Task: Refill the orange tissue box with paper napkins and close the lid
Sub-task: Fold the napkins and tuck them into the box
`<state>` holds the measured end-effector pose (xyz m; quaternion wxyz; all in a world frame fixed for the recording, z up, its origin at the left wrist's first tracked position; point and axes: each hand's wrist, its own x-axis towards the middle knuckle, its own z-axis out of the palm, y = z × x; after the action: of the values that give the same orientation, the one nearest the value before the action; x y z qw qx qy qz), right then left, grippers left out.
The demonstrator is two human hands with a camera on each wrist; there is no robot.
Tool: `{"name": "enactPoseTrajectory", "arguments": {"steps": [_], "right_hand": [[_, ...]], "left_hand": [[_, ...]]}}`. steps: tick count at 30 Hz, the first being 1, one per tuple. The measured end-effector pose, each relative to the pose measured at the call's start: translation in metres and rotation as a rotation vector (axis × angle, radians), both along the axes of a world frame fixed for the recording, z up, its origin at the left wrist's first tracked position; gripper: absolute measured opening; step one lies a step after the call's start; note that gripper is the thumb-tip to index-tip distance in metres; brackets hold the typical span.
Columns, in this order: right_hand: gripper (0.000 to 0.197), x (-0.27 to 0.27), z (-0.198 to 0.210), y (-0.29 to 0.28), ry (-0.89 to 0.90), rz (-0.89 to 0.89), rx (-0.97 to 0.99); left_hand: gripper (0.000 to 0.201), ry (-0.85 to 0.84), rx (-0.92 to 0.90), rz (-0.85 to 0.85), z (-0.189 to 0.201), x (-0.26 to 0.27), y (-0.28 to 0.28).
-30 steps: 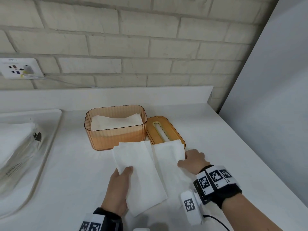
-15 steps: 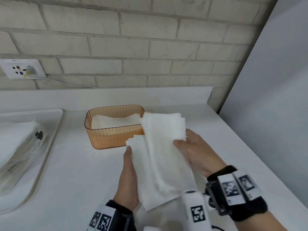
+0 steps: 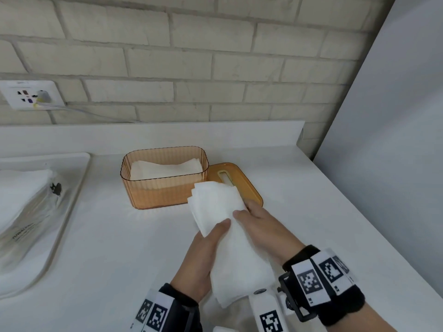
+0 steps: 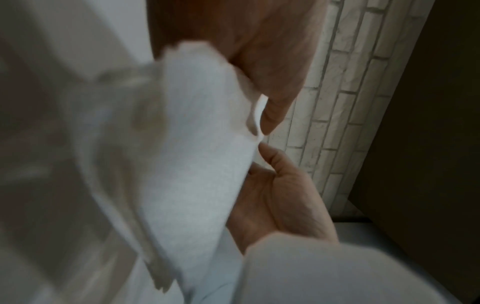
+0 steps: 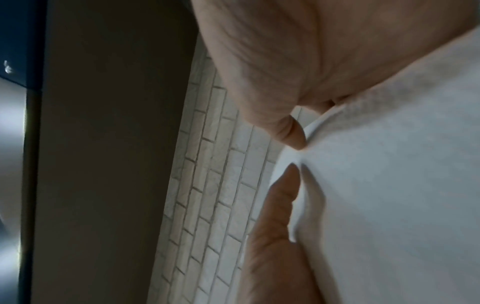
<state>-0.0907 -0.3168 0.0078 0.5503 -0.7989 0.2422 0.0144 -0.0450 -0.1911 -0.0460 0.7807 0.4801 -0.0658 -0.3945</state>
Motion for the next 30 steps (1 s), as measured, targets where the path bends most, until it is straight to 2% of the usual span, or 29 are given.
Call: {"name": "enactPoseTrajectory", "arguments": {"steps": [4, 7, 9, 11, 14, 16, 18, 20, 22, 26, 30], "right_hand": [[0.044, 0.002, 0.003, -0.009, -0.100, -0.040, -0.013], [0.052, 0.001, 0.000, -0.014, -0.095, 0.091, -0.018], [0.048, -0.001, -0.001, -0.014, -0.103, 0.147, -0.039], [0.051, -0.003, -0.003, -0.016, -0.148, 0.116, -0.053], [0.071, -0.007, -0.009, -0.026, -0.149, 0.063, -0.063], [0.082, -0.014, -0.018, -0.028, -0.102, 0.052, 0.080], [0.084, -0.020, -0.028, -0.022, -0.105, 0.062, 0.407], [0.071, -0.021, -0.038, -0.013, -0.165, 0.030, 0.768], [0.056, -0.019, -0.042, -0.008, -0.249, -0.034, 0.942], [0.049, -0.018, -0.041, -0.030, -0.295, -0.155, 0.903], [0.043, -0.021, -0.038, -0.045, -0.260, -0.145, 0.810]], "left_hand": [[0.048, -0.031, 0.030, 0.005, -0.003, 0.008, 0.003], [0.051, -0.129, 0.075, 0.021, -0.002, 0.015, 0.004], [0.045, -0.211, 0.121, 0.046, 0.004, 0.019, 0.002], [0.031, -0.278, 0.152, 0.093, 0.010, 0.023, 0.000], [0.019, -0.283, 0.127, 0.184, 0.019, 0.028, 0.000], [0.026, -0.213, 0.016, 0.233, 0.026, 0.027, -0.001], [0.037, -0.126, -0.123, 0.256, 0.028, 0.022, -0.004], [0.035, -0.055, -0.202, 0.248, 0.029, 0.015, -0.008], [0.033, -0.034, -0.230, 0.238, 0.029, 0.011, -0.010], [0.033, -0.031, -0.252, 0.270, 0.026, 0.030, 0.011], [0.031, -0.158, -0.027, 0.084, 0.019, 0.054, 0.036]]}}
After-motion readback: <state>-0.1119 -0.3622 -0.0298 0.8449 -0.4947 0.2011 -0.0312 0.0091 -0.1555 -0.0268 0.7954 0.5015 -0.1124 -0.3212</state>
